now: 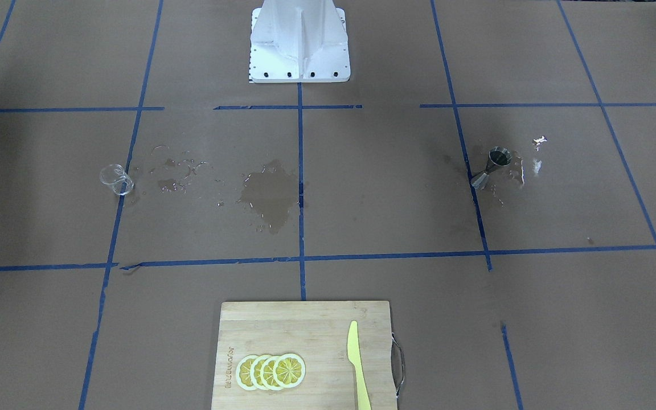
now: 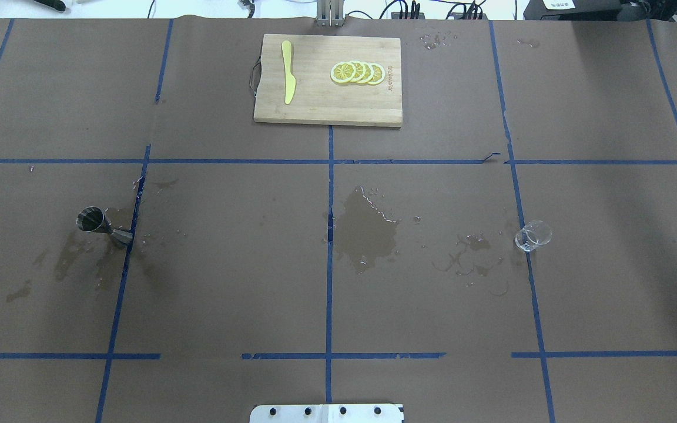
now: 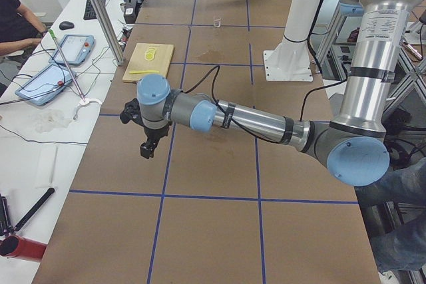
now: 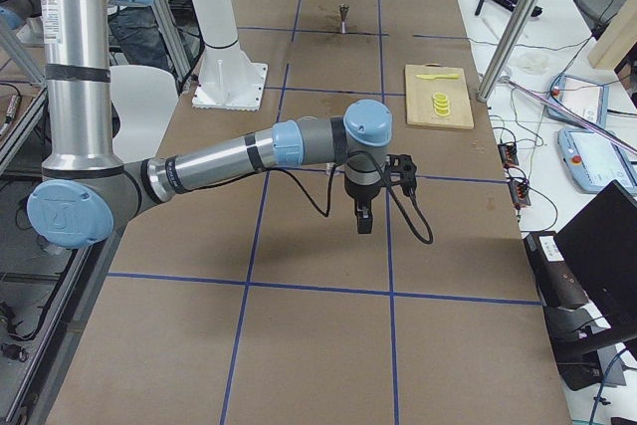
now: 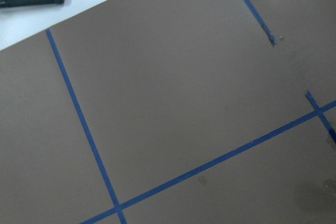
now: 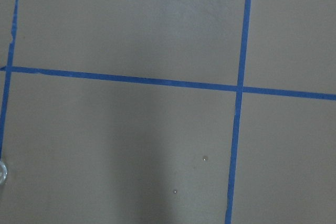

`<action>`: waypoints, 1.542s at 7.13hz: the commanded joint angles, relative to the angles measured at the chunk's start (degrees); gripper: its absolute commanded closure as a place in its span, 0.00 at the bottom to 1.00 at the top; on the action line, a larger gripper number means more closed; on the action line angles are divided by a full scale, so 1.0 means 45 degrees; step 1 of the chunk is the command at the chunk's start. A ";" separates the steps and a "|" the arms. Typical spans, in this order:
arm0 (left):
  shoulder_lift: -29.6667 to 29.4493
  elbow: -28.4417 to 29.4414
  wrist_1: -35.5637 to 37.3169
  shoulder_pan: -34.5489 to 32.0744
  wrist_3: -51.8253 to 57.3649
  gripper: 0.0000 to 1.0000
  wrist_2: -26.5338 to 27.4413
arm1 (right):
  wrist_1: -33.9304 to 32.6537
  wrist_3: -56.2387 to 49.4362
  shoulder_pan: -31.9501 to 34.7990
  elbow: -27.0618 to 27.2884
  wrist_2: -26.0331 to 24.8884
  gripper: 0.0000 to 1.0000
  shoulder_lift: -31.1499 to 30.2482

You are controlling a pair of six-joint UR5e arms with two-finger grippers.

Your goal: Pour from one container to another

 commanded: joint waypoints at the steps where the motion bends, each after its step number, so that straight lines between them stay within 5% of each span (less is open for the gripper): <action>1: 0.0910 0.0578 -0.0187 -0.0179 0.0588 0.00 -0.0188 | 0.0818 0.0064 0.0331 -0.0223 0.0258 0.00 -0.0530; 4: 0.0934 0.0636 -0.0091 -0.0140 -0.0420 0.00 0.0881 | 0.1272 0.0026 0.0350 -0.1585 -0.0076 0.00 -0.0547; 11: 0.1286 0.0500 -0.0071 -0.0160 -0.2674 0.00 0.1003 | 0.1272 0.0084 0.1014 -0.1785 0.0508 0.00 -0.1074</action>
